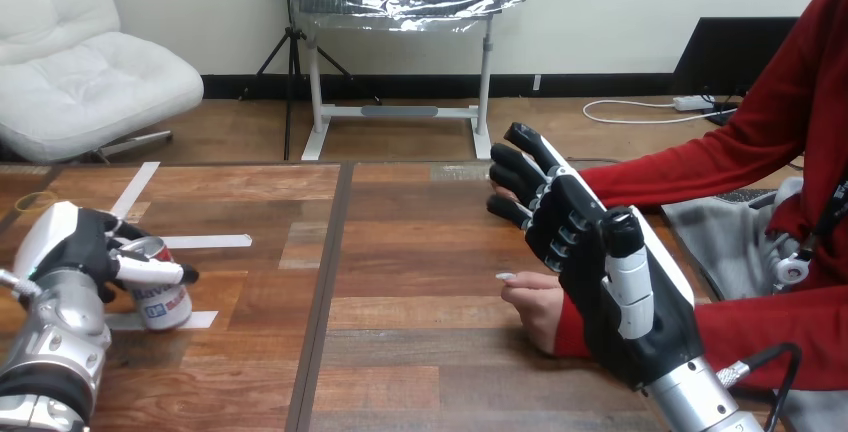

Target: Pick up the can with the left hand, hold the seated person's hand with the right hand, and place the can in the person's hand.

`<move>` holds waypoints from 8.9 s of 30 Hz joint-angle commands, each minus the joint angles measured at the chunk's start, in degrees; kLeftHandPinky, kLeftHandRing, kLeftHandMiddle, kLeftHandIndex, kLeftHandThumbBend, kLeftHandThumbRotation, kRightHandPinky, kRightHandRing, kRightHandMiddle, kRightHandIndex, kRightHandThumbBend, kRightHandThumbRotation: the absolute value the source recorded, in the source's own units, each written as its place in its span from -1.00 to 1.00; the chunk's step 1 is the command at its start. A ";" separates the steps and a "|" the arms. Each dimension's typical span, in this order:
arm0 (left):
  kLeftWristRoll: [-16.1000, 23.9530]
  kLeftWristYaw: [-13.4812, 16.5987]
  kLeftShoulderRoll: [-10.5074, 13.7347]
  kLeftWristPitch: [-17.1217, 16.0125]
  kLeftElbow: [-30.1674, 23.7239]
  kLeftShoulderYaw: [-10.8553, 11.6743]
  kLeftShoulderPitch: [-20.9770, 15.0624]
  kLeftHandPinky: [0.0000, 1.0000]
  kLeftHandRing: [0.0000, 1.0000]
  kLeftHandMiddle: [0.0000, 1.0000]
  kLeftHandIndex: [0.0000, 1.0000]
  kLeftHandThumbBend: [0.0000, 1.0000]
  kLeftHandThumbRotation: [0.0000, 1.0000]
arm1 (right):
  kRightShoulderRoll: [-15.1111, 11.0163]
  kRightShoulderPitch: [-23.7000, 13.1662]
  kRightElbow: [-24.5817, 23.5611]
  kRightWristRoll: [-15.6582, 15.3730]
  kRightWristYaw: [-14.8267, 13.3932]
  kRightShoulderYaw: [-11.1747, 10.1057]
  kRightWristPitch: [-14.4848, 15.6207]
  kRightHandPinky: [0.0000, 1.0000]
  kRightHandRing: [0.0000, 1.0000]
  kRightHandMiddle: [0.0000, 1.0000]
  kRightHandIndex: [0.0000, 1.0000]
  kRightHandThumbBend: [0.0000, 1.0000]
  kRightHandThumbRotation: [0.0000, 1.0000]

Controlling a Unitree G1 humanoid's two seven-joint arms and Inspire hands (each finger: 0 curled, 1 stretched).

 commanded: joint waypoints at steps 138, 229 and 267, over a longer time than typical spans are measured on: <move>-0.80 -6.91 2.76 8.41 -48.27 5.24 9.43 -0.23 -0.16 -0.10 -0.08 0.60 -1.00 | -29.02 -53.65 65.77 -44.63 -1.02 13.25 -0.19 0.44 0.73 0.85 0.93 1.00 -0.12; -2.50 -9.15 3.04 7.32 -48.34 6.39 9.69 -0.24 -0.17 -0.10 -0.07 0.59 -1.00 | -27.15 -51.48 64.08 -46.17 -4.64 20.30 -1.81 0.33 0.35 0.42 0.42 1.00 -0.85; -2.95 -9.51 3.38 7.35 -48.66 6.35 9.71 -0.22 -0.17 -0.10 -0.07 0.58 -1.00 | -25.83 -49.32 64.23 -47.11 -14.30 20.64 -6.39 -0.37 -0.26 -0.13 -0.07 0.75 -0.99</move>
